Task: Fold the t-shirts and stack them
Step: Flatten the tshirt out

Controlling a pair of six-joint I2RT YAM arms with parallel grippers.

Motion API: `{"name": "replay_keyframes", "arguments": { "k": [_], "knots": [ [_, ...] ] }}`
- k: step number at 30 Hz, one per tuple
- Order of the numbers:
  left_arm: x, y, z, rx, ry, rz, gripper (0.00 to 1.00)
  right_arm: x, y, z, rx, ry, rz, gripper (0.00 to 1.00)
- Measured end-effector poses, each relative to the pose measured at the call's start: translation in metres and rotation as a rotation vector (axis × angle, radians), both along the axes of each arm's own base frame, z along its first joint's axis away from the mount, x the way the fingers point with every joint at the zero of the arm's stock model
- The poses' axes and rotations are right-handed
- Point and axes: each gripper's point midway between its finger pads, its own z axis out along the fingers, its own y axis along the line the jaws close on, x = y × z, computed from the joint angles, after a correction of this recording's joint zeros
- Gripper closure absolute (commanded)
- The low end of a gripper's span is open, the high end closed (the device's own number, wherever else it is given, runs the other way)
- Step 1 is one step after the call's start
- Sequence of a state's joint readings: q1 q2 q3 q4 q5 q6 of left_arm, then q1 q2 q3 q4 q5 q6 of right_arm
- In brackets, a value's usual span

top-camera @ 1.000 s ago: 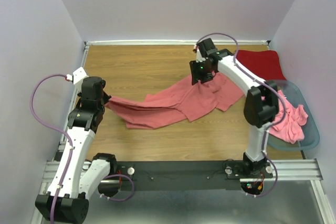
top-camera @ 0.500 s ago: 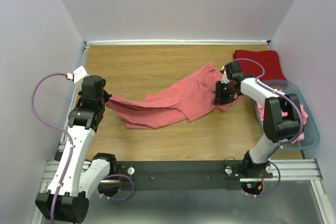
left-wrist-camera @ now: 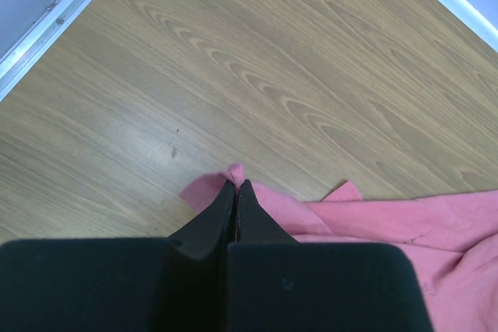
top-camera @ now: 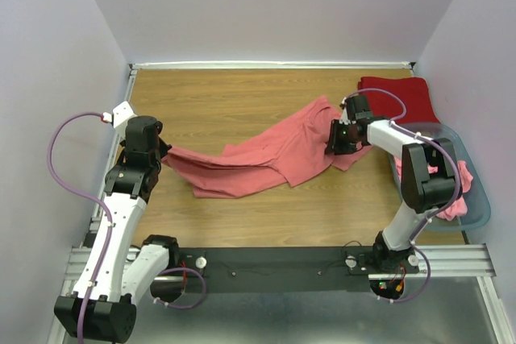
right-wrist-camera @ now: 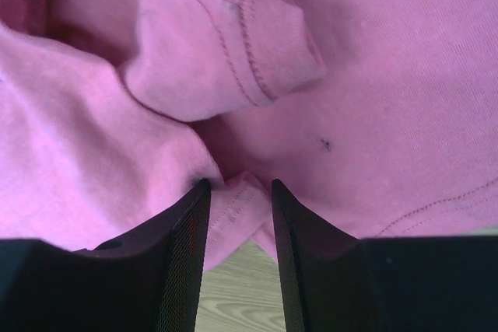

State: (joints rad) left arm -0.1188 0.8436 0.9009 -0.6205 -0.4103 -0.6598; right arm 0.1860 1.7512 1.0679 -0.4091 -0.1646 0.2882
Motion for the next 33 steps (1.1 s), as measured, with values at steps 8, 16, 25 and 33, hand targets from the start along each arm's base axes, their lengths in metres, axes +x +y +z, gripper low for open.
{"name": "replay_keyframes", "arguments": {
  "k": [8, 16, 25, 33],
  "knots": [
    [0.0, 0.0, 0.0, 0.0, -0.001, 0.0, 1.0, -0.008, -0.005, -0.008, -0.014, 0.006, -0.029, 0.6],
    [0.002, -0.001, 0.002, -0.002, -0.012, -0.001, 1.0, -0.011, -0.003, -0.009, 0.004, 0.011, -0.031, 0.72],
    [0.002, -0.001, 0.002, -0.003, -0.013, -0.002, 1.0, -0.01, 0.002, 0.001, 0.035, -0.004, -0.037, 0.79],
    [0.002, -0.001, 0.002, -0.003, -0.012, -0.002, 1.0, -0.009, 0.002, 0.0, 0.037, -0.005, -0.039, 0.79]
  ]
}}
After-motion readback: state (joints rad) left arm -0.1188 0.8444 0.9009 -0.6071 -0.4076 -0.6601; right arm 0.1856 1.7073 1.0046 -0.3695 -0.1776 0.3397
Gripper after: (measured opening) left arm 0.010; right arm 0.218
